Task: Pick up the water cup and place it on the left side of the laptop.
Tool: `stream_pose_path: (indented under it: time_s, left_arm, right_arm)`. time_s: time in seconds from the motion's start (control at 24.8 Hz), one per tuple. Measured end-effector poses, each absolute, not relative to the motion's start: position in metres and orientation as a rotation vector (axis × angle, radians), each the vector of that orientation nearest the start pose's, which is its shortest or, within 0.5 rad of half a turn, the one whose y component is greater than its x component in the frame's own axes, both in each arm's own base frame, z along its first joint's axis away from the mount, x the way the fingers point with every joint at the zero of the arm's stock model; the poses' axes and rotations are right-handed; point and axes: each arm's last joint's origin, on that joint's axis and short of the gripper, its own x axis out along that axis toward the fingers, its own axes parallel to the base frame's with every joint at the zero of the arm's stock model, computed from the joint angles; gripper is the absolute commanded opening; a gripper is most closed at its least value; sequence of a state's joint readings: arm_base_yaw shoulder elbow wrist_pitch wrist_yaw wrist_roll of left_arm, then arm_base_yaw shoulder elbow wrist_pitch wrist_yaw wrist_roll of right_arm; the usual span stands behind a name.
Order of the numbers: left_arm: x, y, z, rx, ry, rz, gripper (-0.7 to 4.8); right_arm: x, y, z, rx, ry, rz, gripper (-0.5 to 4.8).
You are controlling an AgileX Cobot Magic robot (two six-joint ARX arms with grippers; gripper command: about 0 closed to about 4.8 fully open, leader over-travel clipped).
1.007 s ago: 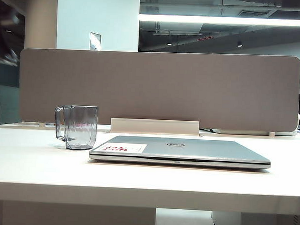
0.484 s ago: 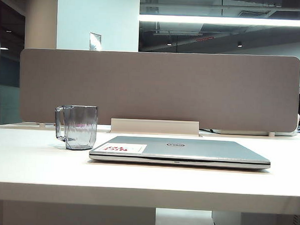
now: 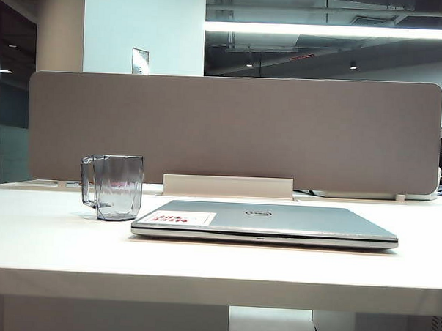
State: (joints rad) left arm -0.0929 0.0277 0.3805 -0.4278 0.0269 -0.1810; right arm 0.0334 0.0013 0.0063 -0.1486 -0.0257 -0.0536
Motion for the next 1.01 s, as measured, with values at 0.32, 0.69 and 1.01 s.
stream_pose_path:
  time_s: [0.32,0.69,1.01]
  left_arm:
    - [0.061,-0.008,0.242,-0.220,0.112,-0.161,-0.06]
    - [0.069,-0.005,0.225,-0.122,0.137,-0.045,-0.06]
    - [0.095,-0.001,0.164,-0.124,0.139,-0.011,-0.06]
  right_arm:
    - [0.096,0.004,0.151,-0.054,0.142,0.063,-0.06]
    - [0.096,0.004,0.151,-0.054,0.142,0.063,-0.06]
    - [0.096,0.004,0.151,-0.054,0.142,0.063,-0.06]
